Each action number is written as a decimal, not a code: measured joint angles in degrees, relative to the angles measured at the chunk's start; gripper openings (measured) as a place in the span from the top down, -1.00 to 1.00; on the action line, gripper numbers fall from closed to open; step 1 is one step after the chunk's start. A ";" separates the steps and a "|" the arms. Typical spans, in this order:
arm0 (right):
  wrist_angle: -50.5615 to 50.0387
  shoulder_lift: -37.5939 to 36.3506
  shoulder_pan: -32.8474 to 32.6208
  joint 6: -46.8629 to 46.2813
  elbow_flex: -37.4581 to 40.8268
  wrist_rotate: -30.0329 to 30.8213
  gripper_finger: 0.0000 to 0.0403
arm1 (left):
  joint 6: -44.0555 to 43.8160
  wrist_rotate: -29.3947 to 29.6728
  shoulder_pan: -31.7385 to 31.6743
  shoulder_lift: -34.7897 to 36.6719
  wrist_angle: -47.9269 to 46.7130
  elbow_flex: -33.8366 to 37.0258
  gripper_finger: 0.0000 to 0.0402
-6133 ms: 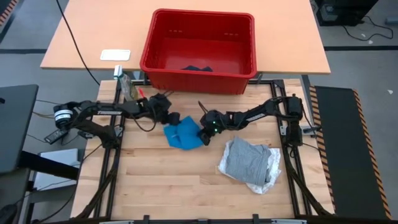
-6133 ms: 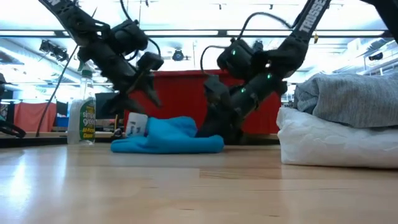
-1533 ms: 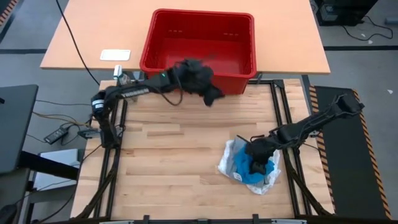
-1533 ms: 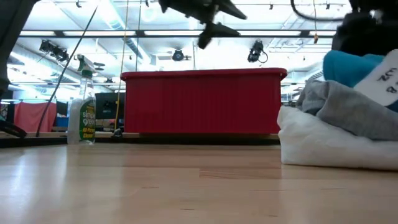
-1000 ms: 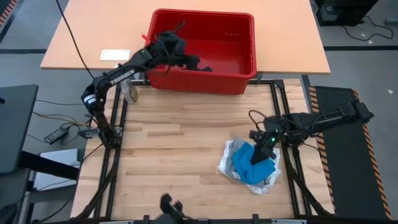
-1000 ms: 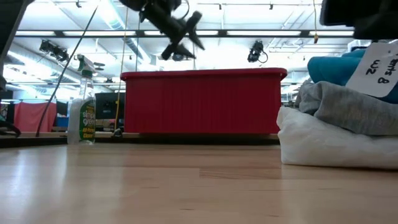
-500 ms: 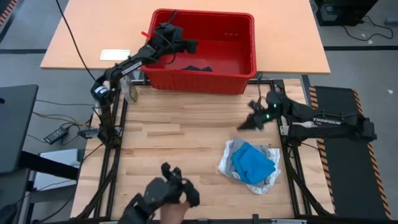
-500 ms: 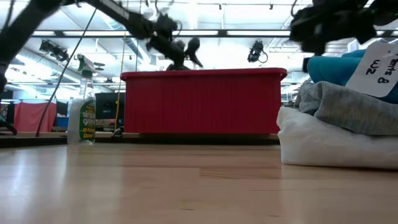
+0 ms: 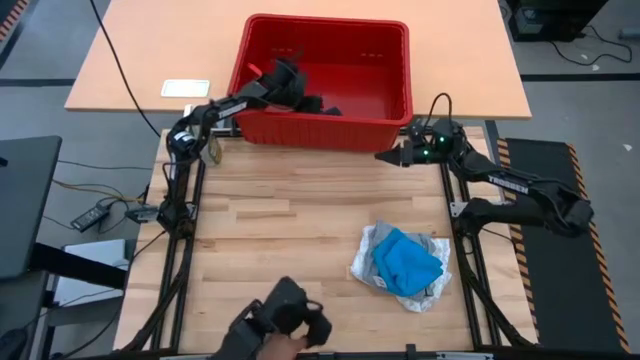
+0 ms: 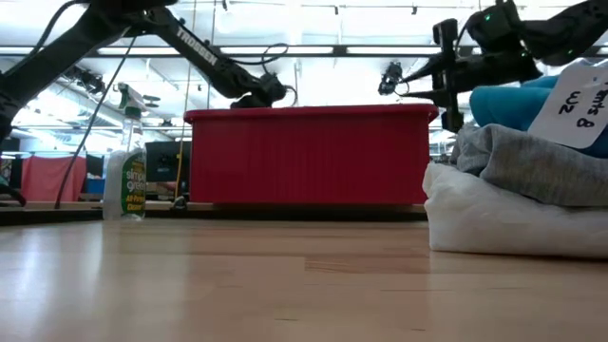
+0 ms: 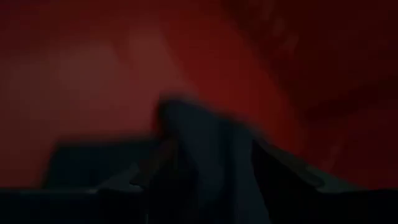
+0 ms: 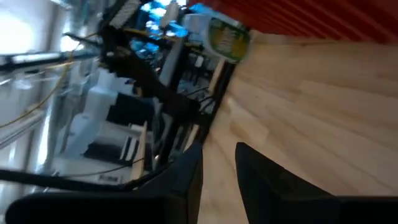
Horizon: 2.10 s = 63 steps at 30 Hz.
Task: Fold laundry
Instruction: Remove the blue shorts from the red laundry bin
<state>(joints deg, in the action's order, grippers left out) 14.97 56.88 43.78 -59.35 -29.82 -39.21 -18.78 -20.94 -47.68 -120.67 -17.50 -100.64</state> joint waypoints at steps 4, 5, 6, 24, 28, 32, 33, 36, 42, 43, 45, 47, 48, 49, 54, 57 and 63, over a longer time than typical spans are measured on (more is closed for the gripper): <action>11.95 0.97 0.87 2.52 0.00 -3.43 0.49 | 8.00 0.85 2.67 0.15 -10.91 -0.15 -0.04; 16.29 1.16 1.03 3.78 0.01 -2.64 0.49 | 9.92 0.84 3.49 -0.19 -13.26 -0.04 -0.04; 19.86 1.35 1.34 5.16 -0.07 -0.68 0.49 | 11.73 0.68 4.33 -0.43 -15.10 -0.02 -0.04; -9.41 18.98 1.41 41.35 -25.75 15.63 0.49 | 29.32 9.33 9.97 -9.04 -11.42 -0.22 -0.02; -9.70 20.92 1.41 41.01 -28.18 15.59 0.49 | 28.79 10.80 9.60 -9.02 -9.10 -0.08 0.21; -10.76 20.60 1.79 39.59 -28.63 15.59 0.49 | 28.67 11.09 9.05 -8.81 -8.85 -0.05 0.73; -11.30 20.33 1.84 39.52 -28.63 15.59 0.49 | 28.54 11.14 8.95 -8.51 -9.06 0.04 0.85; -12.36 19.49 2.15 39.45 -28.63 15.59 0.49 | 27.32 10.78 8.37 -7.68 -10.79 -1.95 0.93; -13.38 17.94 2.24 37.92 -28.63 14.12 0.49 | 26.77 11.02 6.40 -1.83 -15.07 -12.24 0.97; -13.67 17.70 2.24 37.90 -28.63 13.84 0.49 | 26.77 11.02 6.18 -0.74 -15.66 -14.12 0.98; -14.01 17.10 2.22 37.88 -28.63 13.41 0.49 | 26.69 10.98 5.88 1.39 -17.64 -17.70 0.98; -14.81 16.34 2.15 37.88 -28.63 12.32 0.49 | 26.14 10.82 5.89 3.13 -18.92 -21.21 0.99; -15.18 15.94 2.05 37.86 -28.63 11.85 0.49 | 25.88 10.78 6.05 4.08 -20.45 -22.78 0.99; -15.96 15.60 1.99 37.85 -28.63 11.02 0.49 | 25.79 10.47 6.24 4.96 -21.44 -24.14 0.99; -19.54 13.56 1.14 37.76 -28.63 7.41 0.49 | 28.71 -1.13 8.29 10.21 -25.09 -27.56 0.99; -19.87 11.79 0.38 36.93 -28.63 5.86 0.49 | 28.54 -5.30 10.82 15.10 -25.01 -27.71 0.98; -19.81 7.40 -0.25 36.86 -28.63 3.72 0.49 | 22.50 -5.48 17.94 23.87 -25.11 -27.82 0.97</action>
<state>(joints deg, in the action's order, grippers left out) -4.84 64.28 43.53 -22.49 -58.46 -35.48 3.73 -26.41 -29.75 -96.81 -42.61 -128.46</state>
